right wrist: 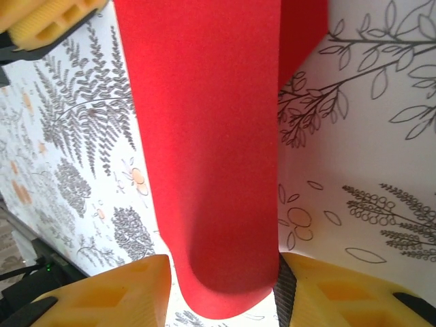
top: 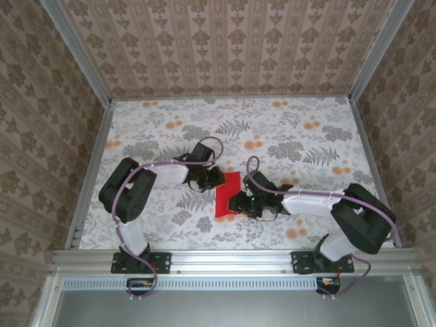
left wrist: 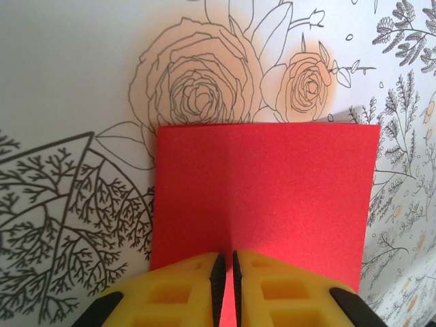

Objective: Fold a paper plane with a square sheet of paper (pick it up from the middle)
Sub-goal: Third fold the triangle at the center of the table.

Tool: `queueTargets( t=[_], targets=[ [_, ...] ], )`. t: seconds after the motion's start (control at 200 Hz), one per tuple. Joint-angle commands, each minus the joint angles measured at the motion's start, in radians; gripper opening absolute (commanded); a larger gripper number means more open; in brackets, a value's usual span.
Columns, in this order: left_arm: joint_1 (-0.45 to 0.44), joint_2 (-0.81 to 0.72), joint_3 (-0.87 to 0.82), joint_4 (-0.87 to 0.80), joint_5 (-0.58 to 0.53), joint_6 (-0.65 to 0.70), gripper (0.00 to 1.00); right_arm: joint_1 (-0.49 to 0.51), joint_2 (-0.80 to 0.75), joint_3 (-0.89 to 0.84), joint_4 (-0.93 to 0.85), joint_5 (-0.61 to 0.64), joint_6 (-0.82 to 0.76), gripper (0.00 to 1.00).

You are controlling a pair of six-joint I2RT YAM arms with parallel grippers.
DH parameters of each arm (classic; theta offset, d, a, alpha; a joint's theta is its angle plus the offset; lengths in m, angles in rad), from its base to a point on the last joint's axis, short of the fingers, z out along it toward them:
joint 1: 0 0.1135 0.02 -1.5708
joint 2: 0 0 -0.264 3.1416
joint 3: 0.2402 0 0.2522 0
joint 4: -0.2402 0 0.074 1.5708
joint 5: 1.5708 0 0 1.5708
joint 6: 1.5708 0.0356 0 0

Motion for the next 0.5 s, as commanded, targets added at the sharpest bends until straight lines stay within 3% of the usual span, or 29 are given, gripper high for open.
queueTargets(
  t=[0.0, 0.23, 0.49],
  targets=[
    [0.019, 0.024, -0.051, -0.116, -0.086, -0.011, 0.16, 0.005, -0.037, -0.03, 0.061, -0.027, 0.045, 0.45],
    [0.022, 0.024, -0.061, -0.108, -0.086, -0.013, 0.16, 0.006, -0.038, -0.065, 0.169, -0.059, 0.073, 0.47],
    [0.036, 0.006, -0.085, -0.101, -0.09, -0.014, 0.16, -0.01, -0.014, -0.057, 0.112, 0.004, 0.027, 0.48]
  ],
)
